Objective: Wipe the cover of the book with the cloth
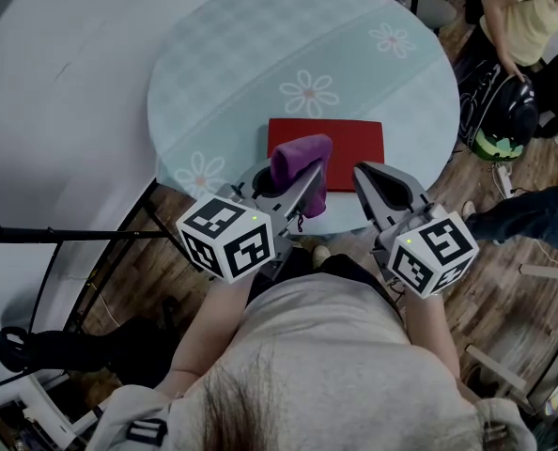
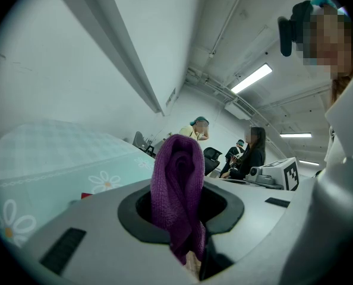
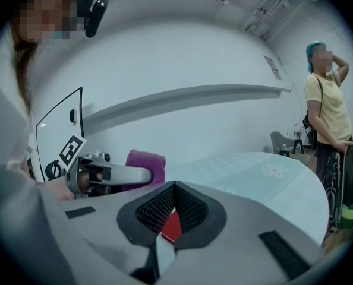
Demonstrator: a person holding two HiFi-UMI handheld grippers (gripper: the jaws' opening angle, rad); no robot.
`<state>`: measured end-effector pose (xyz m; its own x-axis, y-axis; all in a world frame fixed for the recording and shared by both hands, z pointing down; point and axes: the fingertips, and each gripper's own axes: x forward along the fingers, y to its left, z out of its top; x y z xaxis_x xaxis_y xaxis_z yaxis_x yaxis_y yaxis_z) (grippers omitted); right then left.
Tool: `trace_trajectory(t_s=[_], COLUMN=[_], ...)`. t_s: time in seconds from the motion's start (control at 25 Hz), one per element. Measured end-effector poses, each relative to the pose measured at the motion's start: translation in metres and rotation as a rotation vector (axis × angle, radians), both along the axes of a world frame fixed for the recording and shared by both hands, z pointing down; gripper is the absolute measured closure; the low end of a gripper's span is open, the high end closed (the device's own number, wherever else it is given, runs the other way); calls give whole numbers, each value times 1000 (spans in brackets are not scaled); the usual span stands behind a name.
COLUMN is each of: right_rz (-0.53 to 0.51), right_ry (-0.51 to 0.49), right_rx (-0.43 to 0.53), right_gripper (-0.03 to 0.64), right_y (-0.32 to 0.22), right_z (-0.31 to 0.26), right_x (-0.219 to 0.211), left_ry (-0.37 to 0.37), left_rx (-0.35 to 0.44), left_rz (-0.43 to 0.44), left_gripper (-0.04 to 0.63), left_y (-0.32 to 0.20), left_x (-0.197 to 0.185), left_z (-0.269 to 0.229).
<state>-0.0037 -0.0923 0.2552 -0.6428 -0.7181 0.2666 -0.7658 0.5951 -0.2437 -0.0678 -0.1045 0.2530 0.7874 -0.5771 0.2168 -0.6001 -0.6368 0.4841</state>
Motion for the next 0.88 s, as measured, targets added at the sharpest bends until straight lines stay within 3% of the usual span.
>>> trace_trajectory(t_s=[0.88], right_rz=[-21], right_ry=[31], right_rx=[-31], right_gripper=[595], right_y=[4], right_z=[13], right_x=[-4], left_ry=[4], left_rx=[-22], left_rz=[29], left_gripper=[486], left_y=[2], left_x=[7], left_z=[8])
